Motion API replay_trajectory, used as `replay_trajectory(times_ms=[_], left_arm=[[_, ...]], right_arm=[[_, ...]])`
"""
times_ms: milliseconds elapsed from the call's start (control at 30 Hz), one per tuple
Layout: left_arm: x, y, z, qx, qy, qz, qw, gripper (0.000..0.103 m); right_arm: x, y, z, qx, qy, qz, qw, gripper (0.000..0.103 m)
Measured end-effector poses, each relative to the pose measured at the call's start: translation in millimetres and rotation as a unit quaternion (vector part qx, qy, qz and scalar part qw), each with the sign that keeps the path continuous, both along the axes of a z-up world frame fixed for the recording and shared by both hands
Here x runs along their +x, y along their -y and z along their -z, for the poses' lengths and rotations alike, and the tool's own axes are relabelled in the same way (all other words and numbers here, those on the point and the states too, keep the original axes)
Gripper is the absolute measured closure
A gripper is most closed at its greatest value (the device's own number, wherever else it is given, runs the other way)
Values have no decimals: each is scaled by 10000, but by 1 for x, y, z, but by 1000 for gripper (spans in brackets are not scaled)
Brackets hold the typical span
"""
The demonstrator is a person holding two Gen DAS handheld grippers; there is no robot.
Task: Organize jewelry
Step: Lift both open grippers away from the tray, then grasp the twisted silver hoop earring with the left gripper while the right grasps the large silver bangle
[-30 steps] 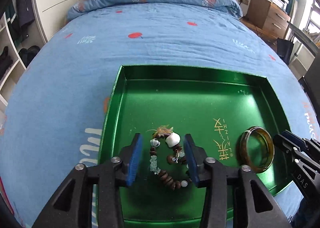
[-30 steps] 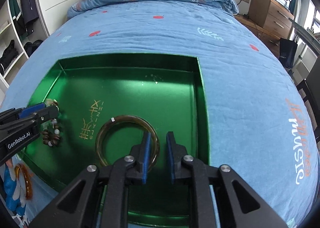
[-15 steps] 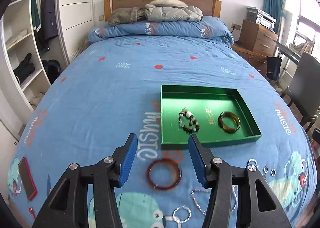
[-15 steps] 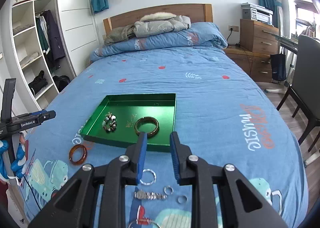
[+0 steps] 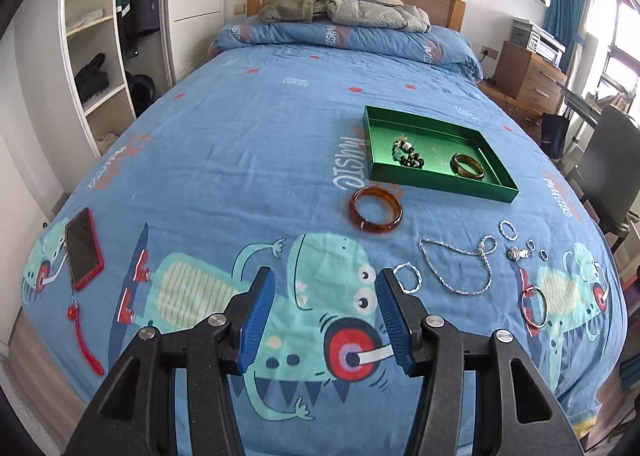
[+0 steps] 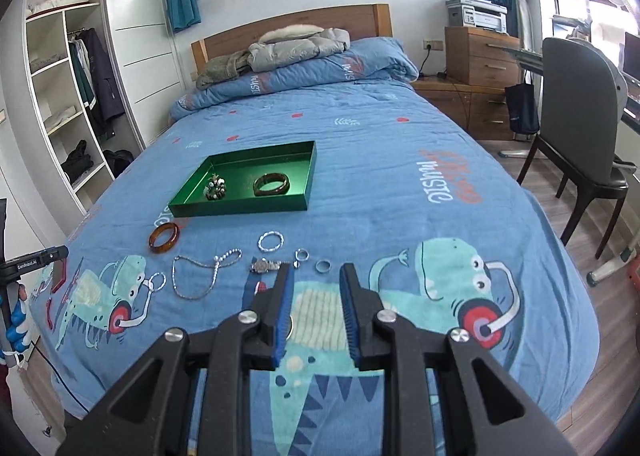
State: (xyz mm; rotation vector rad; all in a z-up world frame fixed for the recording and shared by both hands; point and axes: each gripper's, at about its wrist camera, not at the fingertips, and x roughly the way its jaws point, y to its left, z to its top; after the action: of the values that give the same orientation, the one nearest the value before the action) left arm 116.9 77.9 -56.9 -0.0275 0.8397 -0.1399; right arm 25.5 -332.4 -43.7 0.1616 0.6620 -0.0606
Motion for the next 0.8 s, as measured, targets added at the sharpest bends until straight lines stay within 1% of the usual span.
replay_trajectory(times_ms=[100,200,233,333,500,633,800], left_arm=[[-15,-11,4,-50,16,-128,9999,51],[-26,-17,7,-98,71,-255,9996,45],[-28,-18,9,-98,83,-269,9996,44],[-32,-15,19,-116,41,-239,9996,44],[-24,1,42,-198,-193,-102,9996,44],[-12,17,56,-126,-307,75,9994,44],[13,36,75,-52,-509,247,9984,44]], right_arm=[[-13,-2,6,61,-15,52,10000,80],[-20,-6,7,14,-22,33,10000,80],[-21,-8,8,8,-34,15,10000,80],[-22,-14,14,20,-120,-47,9999,80],[-14,-26,38,58,-410,-186,9990,80],[-1,-33,56,80,-618,-288,9976,80],[27,-40,83,101,-909,-411,9950,80]])
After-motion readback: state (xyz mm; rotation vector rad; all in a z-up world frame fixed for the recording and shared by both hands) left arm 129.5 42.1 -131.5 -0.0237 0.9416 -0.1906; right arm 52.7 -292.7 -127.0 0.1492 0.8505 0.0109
